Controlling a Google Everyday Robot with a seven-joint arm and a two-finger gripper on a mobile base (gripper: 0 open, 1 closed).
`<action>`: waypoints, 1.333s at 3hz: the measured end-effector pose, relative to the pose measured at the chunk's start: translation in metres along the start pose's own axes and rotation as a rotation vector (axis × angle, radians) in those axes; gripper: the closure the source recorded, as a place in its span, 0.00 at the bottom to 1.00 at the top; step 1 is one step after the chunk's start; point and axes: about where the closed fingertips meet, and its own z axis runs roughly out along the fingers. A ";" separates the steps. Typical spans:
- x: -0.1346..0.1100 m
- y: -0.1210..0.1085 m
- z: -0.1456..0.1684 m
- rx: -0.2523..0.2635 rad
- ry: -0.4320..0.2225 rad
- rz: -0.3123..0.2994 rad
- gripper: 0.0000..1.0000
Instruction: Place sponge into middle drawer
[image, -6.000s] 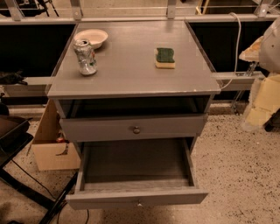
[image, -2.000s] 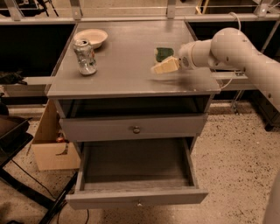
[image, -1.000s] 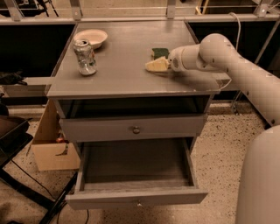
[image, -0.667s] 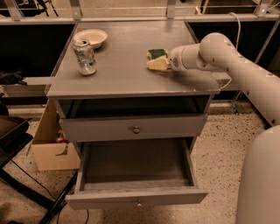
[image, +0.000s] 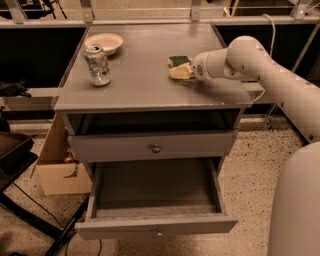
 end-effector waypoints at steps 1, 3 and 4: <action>-0.007 0.005 -0.041 0.039 0.008 -0.069 1.00; -0.042 0.071 -0.189 0.128 0.045 -0.213 1.00; -0.025 0.090 -0.247 0.116 0.068 -0.233 1.00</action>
Offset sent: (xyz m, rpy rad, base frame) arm -0.1816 -0.0577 0.1780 -0.2854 -0.1995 -0.0148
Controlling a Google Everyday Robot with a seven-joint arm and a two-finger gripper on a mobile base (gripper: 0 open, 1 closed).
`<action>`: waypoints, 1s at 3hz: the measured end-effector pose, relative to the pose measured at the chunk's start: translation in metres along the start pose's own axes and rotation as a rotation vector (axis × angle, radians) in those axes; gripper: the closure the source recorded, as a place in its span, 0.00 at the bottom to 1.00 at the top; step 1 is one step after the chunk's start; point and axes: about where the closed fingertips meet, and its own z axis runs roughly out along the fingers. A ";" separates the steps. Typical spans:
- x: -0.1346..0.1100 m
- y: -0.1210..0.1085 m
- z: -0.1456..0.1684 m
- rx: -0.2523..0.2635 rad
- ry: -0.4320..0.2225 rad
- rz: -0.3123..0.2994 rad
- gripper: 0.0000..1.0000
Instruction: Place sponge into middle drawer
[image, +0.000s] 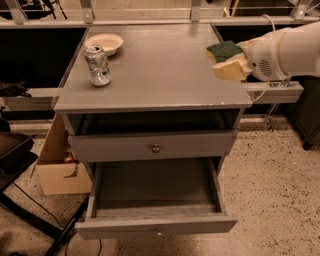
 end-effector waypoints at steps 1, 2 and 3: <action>0.053 0.020 -0.027 -0.088 0.011 0.018 1.00; 0.118 0.035 -0.024 -0.181 -0.012 0.027 1.00; 0.171 0.044 -0.010 -0.233 -0.069 0.061 1.00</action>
Offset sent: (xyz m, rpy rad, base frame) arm -0.0965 -0.0819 -0.1655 0.1060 0.1299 0.2382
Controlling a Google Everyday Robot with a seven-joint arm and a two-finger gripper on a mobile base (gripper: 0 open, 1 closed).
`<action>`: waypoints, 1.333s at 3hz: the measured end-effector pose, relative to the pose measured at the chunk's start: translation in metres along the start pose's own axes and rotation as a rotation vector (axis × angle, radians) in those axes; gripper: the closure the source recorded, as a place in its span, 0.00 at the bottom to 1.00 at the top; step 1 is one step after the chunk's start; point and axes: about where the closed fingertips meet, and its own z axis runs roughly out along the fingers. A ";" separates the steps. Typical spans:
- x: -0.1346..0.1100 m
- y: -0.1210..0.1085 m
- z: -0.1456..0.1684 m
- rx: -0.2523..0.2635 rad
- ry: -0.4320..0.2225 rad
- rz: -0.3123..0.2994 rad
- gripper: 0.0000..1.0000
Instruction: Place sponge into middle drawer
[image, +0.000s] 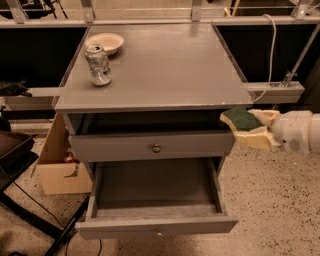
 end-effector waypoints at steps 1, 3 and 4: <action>0.063 -0.001 0.023 -0.046 -0.093 0.079 1.00; 0.065 0.004 0.045 -0.074 -0.062 0.063 1.00; 0.103 0.020 0.095 -0.125 -0.050 0.086 1.00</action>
Offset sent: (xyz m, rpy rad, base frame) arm -0.0022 -0.0121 -0.0525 0.1108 0.0107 0.0052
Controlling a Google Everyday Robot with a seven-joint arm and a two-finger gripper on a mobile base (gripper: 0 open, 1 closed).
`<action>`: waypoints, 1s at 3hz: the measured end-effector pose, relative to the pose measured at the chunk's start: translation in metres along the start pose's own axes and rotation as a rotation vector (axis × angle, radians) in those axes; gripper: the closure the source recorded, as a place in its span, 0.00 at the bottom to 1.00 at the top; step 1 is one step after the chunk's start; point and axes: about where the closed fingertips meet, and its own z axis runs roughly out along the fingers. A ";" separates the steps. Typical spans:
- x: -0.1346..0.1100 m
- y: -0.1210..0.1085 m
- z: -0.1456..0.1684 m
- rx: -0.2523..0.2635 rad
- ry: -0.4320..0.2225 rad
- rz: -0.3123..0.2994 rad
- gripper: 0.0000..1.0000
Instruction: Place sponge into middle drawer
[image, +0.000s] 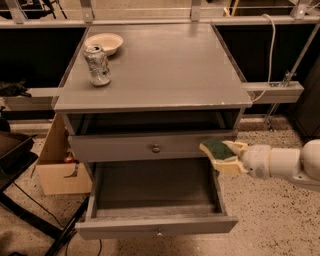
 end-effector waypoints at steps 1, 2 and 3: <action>0.053 0.012 0.053 -0.061 0.028 0.007 1.00; 0.097 0.019 0.097 -0.099 0.051 -0.027 1.00; 0.131 0.020 0.141 -0.113 0.089 -0.073 1.00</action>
Offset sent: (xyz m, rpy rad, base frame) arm 0.0015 0.0721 -0.1986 -0.0602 0.0354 0.1561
